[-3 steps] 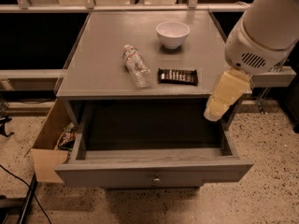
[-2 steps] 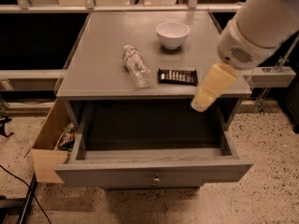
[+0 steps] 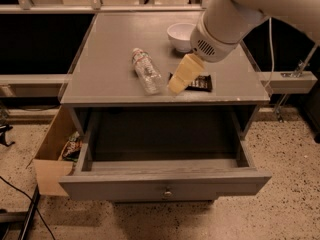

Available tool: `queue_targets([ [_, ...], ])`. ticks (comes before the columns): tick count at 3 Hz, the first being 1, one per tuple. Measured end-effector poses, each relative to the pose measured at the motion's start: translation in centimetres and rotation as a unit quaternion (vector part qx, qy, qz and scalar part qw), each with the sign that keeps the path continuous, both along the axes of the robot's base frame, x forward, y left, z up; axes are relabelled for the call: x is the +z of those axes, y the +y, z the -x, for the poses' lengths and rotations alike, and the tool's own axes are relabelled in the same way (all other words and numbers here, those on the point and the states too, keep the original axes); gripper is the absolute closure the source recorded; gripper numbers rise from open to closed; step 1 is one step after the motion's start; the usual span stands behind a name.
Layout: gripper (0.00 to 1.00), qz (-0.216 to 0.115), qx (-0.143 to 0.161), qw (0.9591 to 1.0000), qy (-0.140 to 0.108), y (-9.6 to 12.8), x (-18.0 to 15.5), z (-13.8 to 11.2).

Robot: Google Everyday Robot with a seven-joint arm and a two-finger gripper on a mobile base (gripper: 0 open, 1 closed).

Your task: Place water bottle into top drawer

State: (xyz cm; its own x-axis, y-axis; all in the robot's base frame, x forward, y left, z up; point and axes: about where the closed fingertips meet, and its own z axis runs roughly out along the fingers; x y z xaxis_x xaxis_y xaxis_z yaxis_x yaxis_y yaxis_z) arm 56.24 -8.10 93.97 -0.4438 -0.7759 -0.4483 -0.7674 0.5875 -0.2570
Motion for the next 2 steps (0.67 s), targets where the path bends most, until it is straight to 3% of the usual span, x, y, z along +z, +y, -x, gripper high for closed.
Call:
queue_targets([
  [1, 0.00, -0.014, -0.038, 0.9992, -0.005, 2.83, -1.10, -3.82],
  [2, 0.00, -0.020, -0.052, 0.9985, -0.002, 2.96, -1.06, -3.73],
])
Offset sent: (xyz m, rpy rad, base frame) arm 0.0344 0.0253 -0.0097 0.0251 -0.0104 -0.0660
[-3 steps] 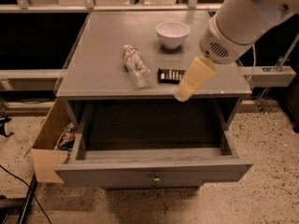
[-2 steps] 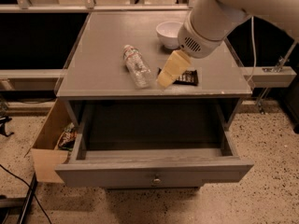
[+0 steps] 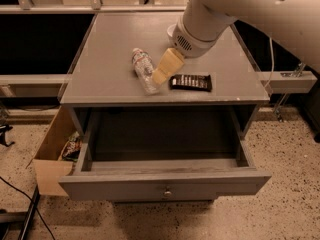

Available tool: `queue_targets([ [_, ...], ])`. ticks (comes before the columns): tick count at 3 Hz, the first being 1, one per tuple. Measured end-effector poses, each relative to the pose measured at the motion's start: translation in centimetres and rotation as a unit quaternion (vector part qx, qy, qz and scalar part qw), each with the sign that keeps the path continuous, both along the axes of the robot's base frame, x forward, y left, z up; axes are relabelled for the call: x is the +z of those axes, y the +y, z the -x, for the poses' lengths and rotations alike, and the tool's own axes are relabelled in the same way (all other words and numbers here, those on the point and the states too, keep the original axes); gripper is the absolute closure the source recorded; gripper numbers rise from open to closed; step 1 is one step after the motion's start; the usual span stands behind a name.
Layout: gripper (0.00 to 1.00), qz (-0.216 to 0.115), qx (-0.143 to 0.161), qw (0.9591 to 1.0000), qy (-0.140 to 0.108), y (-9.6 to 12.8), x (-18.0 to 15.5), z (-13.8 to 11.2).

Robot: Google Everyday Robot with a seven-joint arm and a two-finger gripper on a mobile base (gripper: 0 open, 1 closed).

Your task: Place water bottle into top drawer

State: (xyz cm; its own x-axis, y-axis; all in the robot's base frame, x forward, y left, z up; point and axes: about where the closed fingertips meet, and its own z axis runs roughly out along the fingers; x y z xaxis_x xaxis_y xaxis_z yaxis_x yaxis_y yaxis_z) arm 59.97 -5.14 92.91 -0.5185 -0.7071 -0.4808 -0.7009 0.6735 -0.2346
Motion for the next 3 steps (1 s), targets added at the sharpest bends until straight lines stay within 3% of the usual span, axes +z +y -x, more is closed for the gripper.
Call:
queue_targets([
  [2, 0.00, -0.013, -0.012, 0.9998, 0.011, -0.1, -0.6, -0.4],
  [3, 0.00, -0.029, -0.019, 0.9993, 0.014, 1.2, -1.2, -1.2],
])
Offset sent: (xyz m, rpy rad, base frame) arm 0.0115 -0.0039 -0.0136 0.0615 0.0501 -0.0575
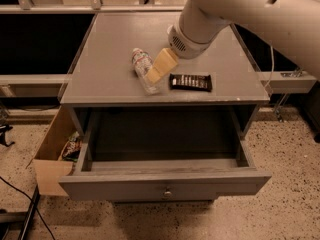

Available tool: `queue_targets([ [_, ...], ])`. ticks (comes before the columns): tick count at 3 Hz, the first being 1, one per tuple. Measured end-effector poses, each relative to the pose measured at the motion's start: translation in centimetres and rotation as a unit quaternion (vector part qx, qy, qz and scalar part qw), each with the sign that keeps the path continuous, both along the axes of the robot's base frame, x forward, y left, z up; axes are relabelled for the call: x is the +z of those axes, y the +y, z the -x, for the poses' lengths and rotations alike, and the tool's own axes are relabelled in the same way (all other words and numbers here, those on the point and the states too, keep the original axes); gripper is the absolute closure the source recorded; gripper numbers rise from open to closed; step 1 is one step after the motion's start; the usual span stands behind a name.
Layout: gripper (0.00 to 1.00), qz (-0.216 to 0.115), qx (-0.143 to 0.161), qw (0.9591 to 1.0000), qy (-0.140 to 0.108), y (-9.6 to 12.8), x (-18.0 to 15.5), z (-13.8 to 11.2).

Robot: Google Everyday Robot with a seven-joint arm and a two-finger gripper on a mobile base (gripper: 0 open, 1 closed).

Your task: Place water bottle into top drawer

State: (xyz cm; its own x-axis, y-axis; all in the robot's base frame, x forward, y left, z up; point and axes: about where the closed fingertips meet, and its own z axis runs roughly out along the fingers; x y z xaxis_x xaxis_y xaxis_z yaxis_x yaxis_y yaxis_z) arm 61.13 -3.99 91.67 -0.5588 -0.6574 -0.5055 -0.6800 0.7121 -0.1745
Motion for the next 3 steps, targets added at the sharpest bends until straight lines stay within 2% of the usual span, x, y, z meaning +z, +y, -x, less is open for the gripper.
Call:
queue_targets([
  [1, 0.00, -0.025, -0.009, 0.9996, -0.006, 1.6, -0.7, -0.9],
  [2, 0.00, -0.054, -0.006, 0.9980, -0.032, 3.0, -1.2, -1.4],
  [3, 0.00, -0.076, 0.004, 0.9946, -0.070, 5.1, -1.2, -2.4],
])
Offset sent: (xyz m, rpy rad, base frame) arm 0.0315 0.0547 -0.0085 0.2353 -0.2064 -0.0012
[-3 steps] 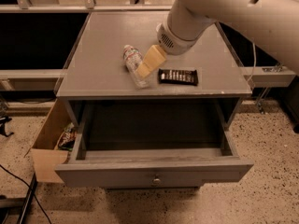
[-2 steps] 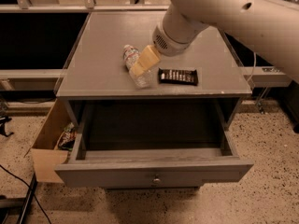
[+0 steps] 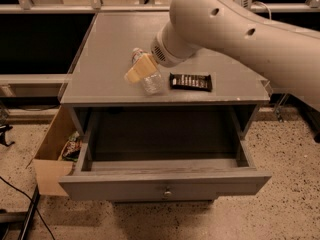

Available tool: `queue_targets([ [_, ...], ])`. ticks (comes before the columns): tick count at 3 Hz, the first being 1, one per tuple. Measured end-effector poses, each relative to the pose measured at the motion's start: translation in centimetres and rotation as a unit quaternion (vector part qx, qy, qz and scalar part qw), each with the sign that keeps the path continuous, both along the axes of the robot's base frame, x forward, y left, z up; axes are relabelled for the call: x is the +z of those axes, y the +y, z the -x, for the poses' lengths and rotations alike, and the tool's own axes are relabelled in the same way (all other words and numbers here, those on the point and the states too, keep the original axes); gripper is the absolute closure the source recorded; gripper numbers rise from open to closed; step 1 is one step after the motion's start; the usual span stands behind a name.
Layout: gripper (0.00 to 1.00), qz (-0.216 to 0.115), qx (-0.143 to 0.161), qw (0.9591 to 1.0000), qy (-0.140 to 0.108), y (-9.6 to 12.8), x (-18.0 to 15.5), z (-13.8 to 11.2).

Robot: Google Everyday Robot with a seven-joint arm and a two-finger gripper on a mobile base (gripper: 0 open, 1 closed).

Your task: Place water bottle into top drawer

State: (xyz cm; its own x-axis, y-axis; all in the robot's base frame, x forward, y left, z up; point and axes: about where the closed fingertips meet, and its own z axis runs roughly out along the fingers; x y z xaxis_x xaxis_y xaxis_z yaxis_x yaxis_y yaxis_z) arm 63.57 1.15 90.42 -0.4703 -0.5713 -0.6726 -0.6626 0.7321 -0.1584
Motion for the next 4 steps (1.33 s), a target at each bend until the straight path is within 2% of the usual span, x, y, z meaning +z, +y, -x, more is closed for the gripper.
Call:
queue_targets([
  [1, 0.00, -0.002, 0.012, 0.9998, -0.018, 2.3, -0.6, -1.3],
  [2, 0.00, 0.017, 0.017, 0.9996, -0.014, 4.7, -1.6, -2.7],
  [3, 0.00, 0.038, 0.015, 0.9991, 0.002, 6.1, -2.9, -3.6],
  [4, 0.00, 0.059, 0.001, 0.9981, 0.019, 6.3, -4.3, -4.4],
])
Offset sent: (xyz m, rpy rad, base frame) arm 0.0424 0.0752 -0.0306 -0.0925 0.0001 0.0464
